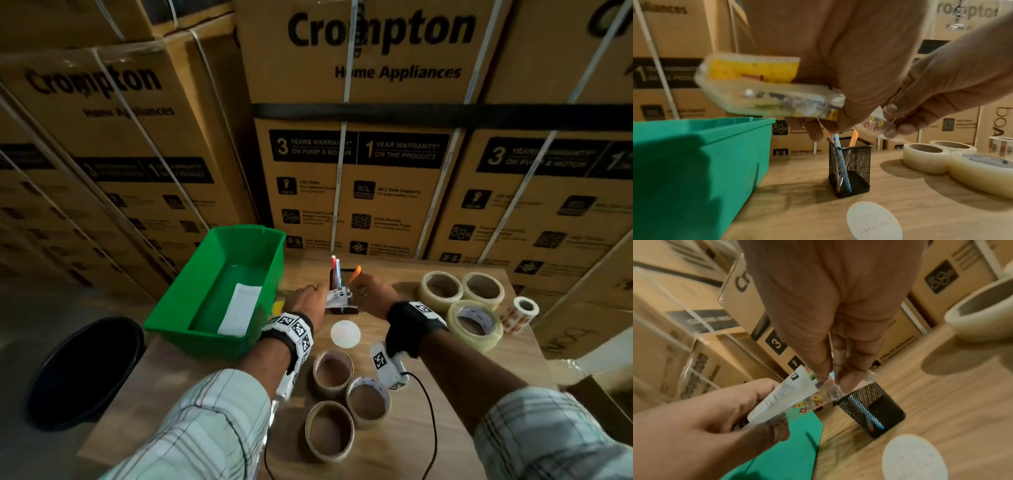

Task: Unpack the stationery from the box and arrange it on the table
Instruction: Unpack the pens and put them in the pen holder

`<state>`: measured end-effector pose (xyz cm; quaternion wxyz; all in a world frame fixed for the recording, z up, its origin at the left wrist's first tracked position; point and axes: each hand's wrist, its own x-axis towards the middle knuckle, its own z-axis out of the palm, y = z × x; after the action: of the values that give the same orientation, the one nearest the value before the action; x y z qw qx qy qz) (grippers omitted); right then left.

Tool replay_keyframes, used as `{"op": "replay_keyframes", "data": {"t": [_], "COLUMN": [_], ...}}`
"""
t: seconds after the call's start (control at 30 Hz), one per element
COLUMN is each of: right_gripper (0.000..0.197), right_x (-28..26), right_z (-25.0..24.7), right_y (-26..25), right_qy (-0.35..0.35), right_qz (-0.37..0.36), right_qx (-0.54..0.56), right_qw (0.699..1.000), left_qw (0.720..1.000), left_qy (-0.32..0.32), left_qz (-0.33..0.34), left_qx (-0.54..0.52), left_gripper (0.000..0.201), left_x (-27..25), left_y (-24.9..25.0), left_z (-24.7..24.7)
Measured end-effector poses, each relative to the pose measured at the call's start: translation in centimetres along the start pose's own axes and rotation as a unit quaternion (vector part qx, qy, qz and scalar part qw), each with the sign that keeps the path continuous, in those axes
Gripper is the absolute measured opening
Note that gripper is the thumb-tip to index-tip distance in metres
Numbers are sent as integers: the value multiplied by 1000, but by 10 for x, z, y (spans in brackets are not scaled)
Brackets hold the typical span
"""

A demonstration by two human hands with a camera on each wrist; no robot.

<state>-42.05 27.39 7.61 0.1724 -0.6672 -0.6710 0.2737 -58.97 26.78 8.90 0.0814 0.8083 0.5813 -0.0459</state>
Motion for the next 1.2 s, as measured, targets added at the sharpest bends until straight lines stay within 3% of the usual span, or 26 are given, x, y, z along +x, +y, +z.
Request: {"op": "replay_keyframes", "data": {"t": [0.17,0.33,0.4,0.47,0.67,0.77,0.87,1.0,1.07,1.2], "right_gripper": [17,21,17,14,17,20,16,12,11,14], "right_x": [-6,-12,-14,-14,-8,5,18,29,33,39], "right_z": [8,12,9,5,-10,-31,-65,-109,-113,-88], "right_y": [7,7,2,-1,0,11,16,4,-6,-20], "right_qy": [1,-3,-9,-15,-11,59,145,227,232,175], "right_qz": [44,56,58,61,62,82,90,46,0,-57], "right_qx": [190,453,509,528,486,409,233,94,56,7], "right_qw": [981,890,859,847,872,907,957,968,971,983], "left_qw": [998,998,998,999,1000,999,997,992,989,985], "left_qy": [21,7,6,3,-14,-26,-44,-79,-107,-134], "left_qz": [17,16,12,8,-11,-29,-41,-51,-54,-50], "left_qx": [64,65,58,46,8,1,-44,-85,-89,-96], "left_gripper": [37,41,41,39,37,39,40,46,55,60], "left_x": [1,0,-2,-3,-6,-7,-6,-4,0,4], "left_y": [8,7,6,6,1,-7,-11,-11,-11,-12], "left_z": [-18,-23,-24,-25,-20,-13,-3,6,11,17]}}
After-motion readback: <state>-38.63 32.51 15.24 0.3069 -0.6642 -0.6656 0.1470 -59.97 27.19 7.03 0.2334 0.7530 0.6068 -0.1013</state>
